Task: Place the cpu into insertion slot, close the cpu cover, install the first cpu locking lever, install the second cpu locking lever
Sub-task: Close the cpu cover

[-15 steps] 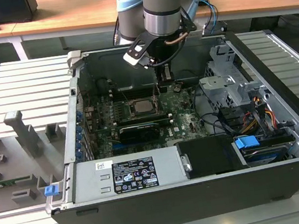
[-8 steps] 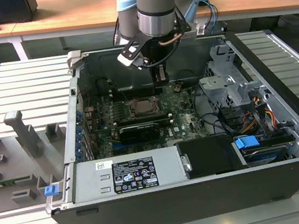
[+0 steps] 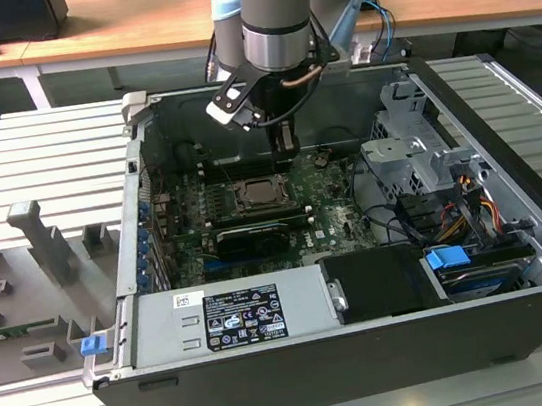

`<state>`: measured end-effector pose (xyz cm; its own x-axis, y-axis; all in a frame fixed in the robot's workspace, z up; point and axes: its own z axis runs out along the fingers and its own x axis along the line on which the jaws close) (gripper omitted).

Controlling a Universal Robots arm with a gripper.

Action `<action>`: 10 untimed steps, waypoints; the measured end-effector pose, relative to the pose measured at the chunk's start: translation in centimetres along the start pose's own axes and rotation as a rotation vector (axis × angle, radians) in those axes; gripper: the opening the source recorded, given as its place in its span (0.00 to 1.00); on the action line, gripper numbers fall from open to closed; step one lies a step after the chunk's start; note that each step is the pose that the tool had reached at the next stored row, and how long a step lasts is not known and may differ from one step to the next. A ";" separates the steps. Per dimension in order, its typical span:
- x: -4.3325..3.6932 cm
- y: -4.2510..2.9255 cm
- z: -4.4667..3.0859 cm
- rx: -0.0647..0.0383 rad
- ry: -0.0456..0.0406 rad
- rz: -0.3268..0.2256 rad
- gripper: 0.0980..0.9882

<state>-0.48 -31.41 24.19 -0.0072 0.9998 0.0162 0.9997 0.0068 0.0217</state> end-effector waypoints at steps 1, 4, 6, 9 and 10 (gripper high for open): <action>0.00 -0.20 0.08 0.000 0.0029 -0.002 0.01; 0.07 -1.40 0.24 0.000 0.0052 -0.004 0.01; 0.10 -2.19 0.27 0.000 0.0053 -0.004 0.01; 0.10 -2.82 0.27 0.000 0.0053 -0.003 0.01; 0.10 -2.97 0.27 0.000 0.0053 -0.004 0.01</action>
<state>-3.44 -31.32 23.85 -0.0108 0.9997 0.0214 0.9997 0.0103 0.0218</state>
